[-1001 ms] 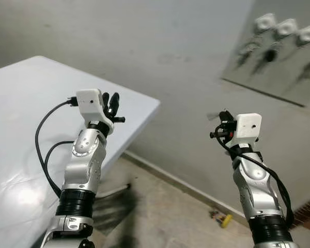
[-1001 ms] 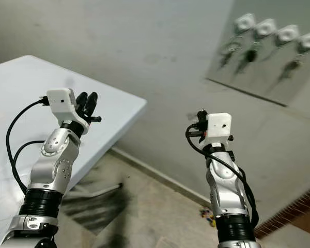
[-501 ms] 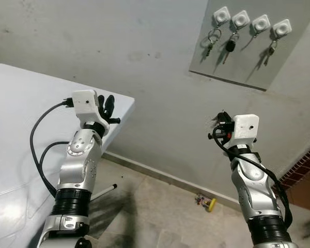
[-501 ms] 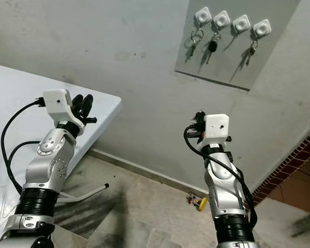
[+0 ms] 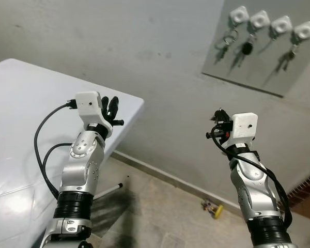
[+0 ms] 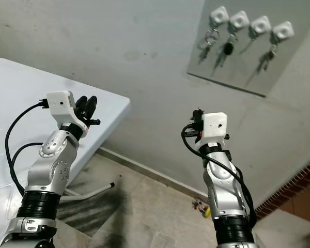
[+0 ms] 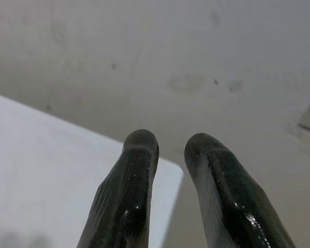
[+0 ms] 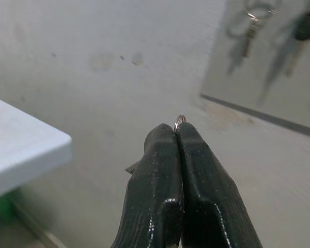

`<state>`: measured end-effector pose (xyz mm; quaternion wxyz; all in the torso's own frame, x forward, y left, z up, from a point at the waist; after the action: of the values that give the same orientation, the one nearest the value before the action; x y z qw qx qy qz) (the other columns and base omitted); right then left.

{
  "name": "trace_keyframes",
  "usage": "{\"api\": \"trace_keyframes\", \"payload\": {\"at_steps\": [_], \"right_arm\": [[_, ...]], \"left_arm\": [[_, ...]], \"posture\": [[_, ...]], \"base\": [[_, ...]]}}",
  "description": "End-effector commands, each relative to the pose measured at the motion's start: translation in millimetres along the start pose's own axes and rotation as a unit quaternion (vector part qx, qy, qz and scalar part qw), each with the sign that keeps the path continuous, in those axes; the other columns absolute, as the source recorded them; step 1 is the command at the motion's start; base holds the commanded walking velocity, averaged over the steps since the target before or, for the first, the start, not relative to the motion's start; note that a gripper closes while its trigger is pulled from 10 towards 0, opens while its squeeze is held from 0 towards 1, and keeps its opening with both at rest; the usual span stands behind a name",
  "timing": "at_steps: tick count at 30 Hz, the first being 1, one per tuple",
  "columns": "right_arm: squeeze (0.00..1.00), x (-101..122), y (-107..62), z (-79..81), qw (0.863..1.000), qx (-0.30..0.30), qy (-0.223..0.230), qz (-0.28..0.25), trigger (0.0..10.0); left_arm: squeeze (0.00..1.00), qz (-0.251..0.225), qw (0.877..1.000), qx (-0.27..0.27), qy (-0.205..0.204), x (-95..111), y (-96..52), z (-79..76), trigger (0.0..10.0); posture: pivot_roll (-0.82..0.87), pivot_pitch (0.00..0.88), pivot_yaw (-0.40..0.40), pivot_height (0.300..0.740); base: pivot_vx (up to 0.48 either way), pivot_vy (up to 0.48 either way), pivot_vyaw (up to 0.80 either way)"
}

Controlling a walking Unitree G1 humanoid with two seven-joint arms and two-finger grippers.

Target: Hang keys on a hook

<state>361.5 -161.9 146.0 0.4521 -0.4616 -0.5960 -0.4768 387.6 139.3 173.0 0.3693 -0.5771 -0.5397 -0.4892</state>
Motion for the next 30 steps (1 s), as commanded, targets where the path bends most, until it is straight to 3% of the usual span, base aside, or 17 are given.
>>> {"api": "trace_keyframes", "payload": {"at_steps": [1, 5, 14, 30], "right_arm": [[0.0, 9, 0.1, -4.0, 1.0, -0.005, 0.001, -0.019, 10.0], [0.0, 3, 0.3, -8.1, 1.0, -0.017, 0.01, 0.001, 10.0], [0.0, 1, -0.6, -8.0, 1.0, -0.023, 0.014, 0.005, 10.0], [0.0, -2, -0.1, -8.0, 0.999, -0.026, 0.012, 0.016, 10.0]], "left_arm": [[0.0, -0.009, 1.0, -0.01, 0.004, 7, 0.9, -5.6, 10.0], [0.0, -0.008, 1.0, -0.013, 0.007, 7, 0.7, -7.0, 10.0], [0.0, -0.002, 1.0, -0.015, 0.016, 4, -0.7, -9.8, 10.0], [0.0, -0.009, 1.0, -0.02, 0.017, 5, -2.6, -14.7, 10.0]], "posture": [[-0.02, 0.0, -0.047, 0.74], [-0.02, 0.0, -0.045, 0.74], [-0.02, 0.0, -0.041, 0.74], [-0.01, 0.0, -0.045, 0.74]], "base": [[0.341, 0.0, 0.0], [0.338, 0.0, 0.0], [0.31, 0.0, -0.64], [0.0, 0.0, -0.64]]}}
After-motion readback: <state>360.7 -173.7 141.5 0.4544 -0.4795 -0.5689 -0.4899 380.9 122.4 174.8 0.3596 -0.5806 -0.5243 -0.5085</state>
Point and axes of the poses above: a point about 5 cm out from each wrist's last joint towards the gripper, its own y axis pointing out of the wrist towards the gripper, its own x axis along the axis of the wrist's last joint, z = x × y, the point moved 4 cm from there along y, pointing out of the wrist towards the gripper, and after that the axes turned 4 degrees about -y, right-handed, at the moved point
